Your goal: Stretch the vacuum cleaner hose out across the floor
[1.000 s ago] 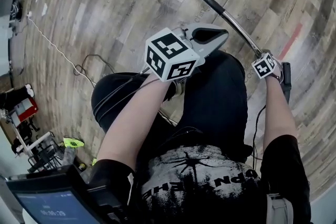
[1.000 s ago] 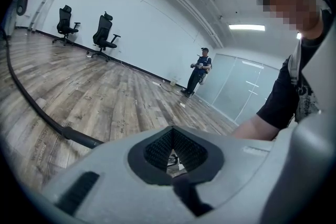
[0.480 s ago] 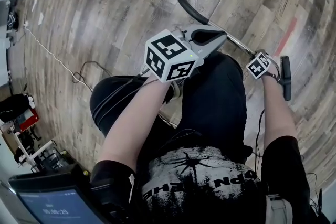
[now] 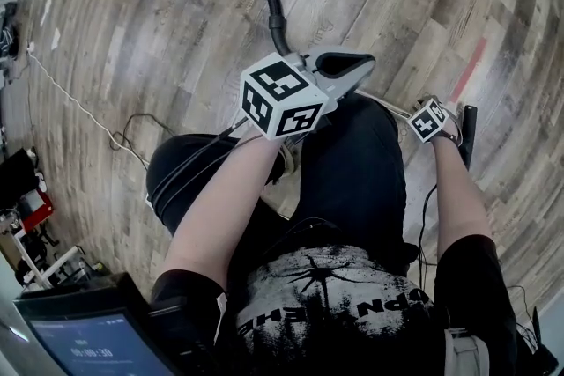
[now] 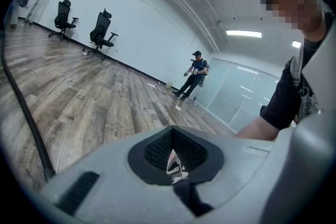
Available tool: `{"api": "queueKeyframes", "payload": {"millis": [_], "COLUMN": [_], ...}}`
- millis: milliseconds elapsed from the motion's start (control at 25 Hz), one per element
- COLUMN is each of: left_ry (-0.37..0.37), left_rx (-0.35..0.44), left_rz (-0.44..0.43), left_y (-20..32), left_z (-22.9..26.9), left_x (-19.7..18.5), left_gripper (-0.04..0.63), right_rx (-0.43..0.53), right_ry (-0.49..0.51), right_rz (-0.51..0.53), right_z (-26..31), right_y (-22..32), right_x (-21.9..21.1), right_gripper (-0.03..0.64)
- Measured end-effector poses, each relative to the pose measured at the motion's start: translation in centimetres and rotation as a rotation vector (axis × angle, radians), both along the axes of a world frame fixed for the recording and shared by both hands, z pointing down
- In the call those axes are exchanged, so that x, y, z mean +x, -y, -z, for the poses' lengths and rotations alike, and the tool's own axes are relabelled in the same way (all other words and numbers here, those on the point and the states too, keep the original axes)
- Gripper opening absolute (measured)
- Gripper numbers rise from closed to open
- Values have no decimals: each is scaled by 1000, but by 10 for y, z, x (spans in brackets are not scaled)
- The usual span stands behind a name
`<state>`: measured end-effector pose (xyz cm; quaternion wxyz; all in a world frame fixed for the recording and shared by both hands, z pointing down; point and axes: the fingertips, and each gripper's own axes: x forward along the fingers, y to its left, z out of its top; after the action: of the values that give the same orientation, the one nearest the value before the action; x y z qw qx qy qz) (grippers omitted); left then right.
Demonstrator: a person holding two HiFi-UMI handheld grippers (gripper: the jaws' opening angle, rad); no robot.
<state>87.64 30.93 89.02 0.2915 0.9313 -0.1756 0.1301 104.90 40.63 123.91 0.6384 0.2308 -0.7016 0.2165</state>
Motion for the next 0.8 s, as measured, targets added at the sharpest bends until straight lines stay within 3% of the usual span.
{"api": "queueKeyframes", "payload": {"millis": [160, 280, 480, 640, 800], "left_ry": [-18, -7, 68, 90, 59], "left_rx": [-9, -10, 70, 107, 70], "left_rz": [30, 27, -88, -106, -58], "left_y": [13, 24, 51, 62, 48], "left_z": [-5, -9, 17, 81, 164], "left_x": [-18, -34, -56, -92, -136], "left_gripper": [0, 2, 0, 2, 0], "right_rx": [-4, -15, -38, 49, 92], "right_ry": [8, 16, 34, 78, 237], "right_rz": [-37, -73, -172, -67, -87], "right_z": [-1, 4, 48, 152, 298], "right_y": [7, 13, 33, 65, 70], "right_x": [-8, -18, -41, -92, -160], "right_gripper": [11, 6, 6, 6, 6]}}
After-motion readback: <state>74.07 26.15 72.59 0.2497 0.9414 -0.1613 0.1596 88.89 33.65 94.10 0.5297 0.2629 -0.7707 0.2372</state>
